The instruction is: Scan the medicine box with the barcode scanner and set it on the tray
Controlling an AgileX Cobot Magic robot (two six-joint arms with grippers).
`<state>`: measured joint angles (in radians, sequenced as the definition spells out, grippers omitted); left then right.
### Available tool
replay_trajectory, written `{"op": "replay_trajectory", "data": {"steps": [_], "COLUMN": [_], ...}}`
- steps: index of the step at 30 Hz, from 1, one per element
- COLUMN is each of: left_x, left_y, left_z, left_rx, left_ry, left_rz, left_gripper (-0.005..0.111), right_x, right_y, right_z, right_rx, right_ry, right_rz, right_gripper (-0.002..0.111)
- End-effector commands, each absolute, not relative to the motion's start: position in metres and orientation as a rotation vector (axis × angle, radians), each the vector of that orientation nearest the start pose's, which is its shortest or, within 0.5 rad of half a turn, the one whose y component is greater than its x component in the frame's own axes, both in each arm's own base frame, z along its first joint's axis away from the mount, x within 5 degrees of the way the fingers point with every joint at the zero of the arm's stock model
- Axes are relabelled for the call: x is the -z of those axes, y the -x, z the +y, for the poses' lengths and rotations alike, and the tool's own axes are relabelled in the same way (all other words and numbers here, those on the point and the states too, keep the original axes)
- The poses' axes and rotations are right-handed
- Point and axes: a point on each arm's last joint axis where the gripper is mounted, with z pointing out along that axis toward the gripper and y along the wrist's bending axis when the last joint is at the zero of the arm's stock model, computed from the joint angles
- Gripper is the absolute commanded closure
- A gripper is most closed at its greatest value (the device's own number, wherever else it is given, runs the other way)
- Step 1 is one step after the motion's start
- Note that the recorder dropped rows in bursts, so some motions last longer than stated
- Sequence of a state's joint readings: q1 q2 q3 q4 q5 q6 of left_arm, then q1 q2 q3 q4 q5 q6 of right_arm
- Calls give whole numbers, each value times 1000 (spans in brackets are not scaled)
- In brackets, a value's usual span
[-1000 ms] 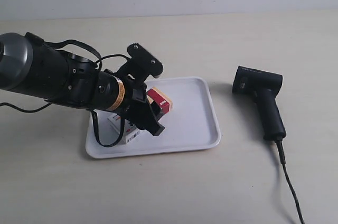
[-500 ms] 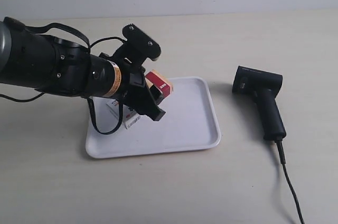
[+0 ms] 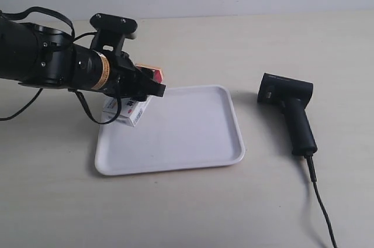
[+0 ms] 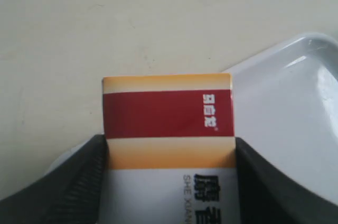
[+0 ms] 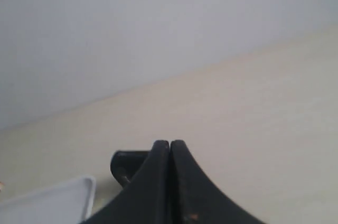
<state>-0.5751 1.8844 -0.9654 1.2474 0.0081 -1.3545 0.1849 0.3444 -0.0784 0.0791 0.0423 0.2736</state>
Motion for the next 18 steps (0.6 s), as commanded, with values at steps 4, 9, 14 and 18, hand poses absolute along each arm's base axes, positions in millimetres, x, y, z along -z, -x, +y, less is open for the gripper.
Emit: {"op": "replay_trajectory", "data": {"steps": [4, 9, 14, 18], "left_x": [-147, -147, -147, -145], "left_y": [-313, -313, -312, -311], "left_z": [-199, -199, -200, -199], "left_rx": [311, 313, 327, 324], "left_ry": [-533, -542, -546, -547], "left_rz": [2354, 2352, 2350, 2356], "left_gripper": [107, 107, 107, 107], "right_x": [-202, -171, -151, -138], "right_y": [-173, -215, -249, -269], "right_z": [33, 57, 88, 95], "right_rx": [-297, -285, -273, -259], "right_ry": [-180, -129, 27, 23], "right_rz": [2225, 2446, 2529, 2580], "right_gripper": [108, 91, 61, 42]}}
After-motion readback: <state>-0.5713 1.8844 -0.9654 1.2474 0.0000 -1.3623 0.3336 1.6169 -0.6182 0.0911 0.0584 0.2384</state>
